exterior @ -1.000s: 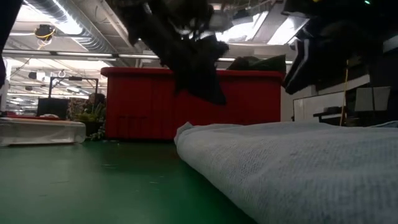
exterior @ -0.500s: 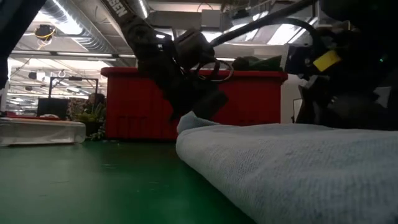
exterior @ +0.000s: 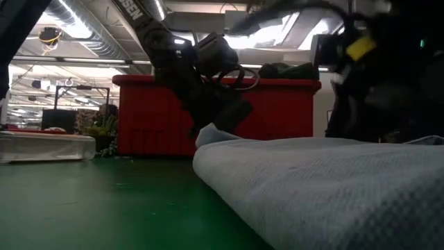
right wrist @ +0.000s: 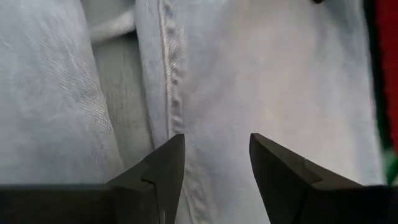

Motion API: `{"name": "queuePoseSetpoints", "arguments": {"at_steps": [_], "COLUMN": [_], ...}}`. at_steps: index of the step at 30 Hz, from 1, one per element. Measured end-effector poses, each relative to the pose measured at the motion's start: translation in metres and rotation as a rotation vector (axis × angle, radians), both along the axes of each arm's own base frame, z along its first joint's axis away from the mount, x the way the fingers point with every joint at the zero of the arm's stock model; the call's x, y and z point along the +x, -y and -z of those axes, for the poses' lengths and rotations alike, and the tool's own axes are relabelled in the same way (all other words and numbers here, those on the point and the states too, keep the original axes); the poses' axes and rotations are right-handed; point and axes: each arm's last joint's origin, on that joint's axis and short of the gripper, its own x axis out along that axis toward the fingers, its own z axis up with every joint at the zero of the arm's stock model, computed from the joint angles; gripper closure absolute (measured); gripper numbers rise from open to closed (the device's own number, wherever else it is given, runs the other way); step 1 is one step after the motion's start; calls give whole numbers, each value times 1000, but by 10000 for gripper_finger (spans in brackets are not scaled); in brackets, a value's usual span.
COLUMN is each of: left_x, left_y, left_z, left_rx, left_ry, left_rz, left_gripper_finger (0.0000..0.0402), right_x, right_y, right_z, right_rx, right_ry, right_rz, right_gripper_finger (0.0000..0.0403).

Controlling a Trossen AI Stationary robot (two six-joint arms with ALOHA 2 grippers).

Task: Fold Laundry from Bin
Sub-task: Fold the blue pants

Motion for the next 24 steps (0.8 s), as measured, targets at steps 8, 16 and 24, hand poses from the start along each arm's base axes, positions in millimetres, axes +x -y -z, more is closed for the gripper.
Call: {"name": "queuePoseSetpoints", "arguments": {"at_steps": [8,16,24], "left_x": [3,1,-9], "left_y": [21,40,72], "left_z": [-1,-27,-74], "left_rx": [20,74,89], "left_ry": [2,62,167], "left_rz": [61,114,244], "left_gripper_finger": [400,400,400], "right_x": [5,5,-1], "right_y": [-2,-2,2], "right_z": [-34,-53,-61], "right_rx": [-68,-106,-149], "right_ry": [-33,-73,-162], "right_rz": [0,-1,-3], "right_gripper_finger": [221,221,221]}}
